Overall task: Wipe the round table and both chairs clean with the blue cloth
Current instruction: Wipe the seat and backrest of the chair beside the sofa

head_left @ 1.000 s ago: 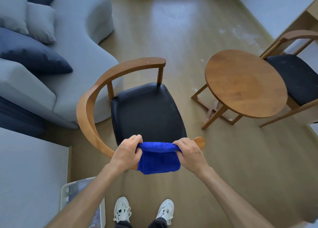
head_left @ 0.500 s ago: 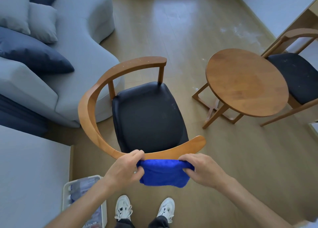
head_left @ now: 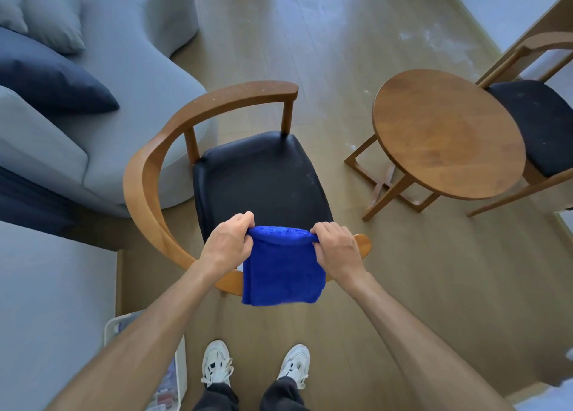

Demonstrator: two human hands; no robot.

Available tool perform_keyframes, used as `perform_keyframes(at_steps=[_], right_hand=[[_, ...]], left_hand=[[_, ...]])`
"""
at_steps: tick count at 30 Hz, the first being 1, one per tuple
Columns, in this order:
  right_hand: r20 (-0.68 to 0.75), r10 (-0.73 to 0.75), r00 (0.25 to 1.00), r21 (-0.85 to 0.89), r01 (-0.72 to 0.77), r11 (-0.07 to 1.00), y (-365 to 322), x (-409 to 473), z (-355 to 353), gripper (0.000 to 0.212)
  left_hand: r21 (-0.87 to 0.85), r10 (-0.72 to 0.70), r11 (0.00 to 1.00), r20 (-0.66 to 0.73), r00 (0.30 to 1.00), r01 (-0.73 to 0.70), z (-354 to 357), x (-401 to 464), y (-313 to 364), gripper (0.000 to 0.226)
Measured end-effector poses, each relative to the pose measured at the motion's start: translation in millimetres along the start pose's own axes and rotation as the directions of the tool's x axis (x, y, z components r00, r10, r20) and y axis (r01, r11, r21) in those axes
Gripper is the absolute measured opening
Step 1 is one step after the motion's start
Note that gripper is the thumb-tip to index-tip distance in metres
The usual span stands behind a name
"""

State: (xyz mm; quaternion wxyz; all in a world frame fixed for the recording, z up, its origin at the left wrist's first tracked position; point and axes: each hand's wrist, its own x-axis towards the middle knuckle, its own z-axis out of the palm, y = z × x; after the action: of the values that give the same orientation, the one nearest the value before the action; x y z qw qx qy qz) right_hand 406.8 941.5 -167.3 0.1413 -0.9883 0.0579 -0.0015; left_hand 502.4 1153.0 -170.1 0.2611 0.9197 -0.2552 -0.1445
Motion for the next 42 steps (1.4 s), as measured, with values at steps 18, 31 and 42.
perform_keyframes(at_steps=[18, 31, 42], right_hand=[[0.008, -0.356, 0.935, -0.120, 0.354, 0.928, 8, -81, 47, 0.016], [0.201, -0.537, 0.819, -0.136, 0.566, 0.813, -4, -34, 97, 0.055], [-0.145, 0.188, 0.971, -0.018, -0.193, 0.981, 93, -54, 76, 0.047]], left_hand=[[0.272, 0.337, 0.891, 0.135, 0.932, -0.362, 70, -99, -28, 0.029], [0.239, 0.054, 0.971, -0.102, 0.993, -0.028, 28, -64, -62, 0.034], [0.555, -0.064, 0.830, 0.000, 0.998, 0.054, 5, -30, -144, 0.053]])
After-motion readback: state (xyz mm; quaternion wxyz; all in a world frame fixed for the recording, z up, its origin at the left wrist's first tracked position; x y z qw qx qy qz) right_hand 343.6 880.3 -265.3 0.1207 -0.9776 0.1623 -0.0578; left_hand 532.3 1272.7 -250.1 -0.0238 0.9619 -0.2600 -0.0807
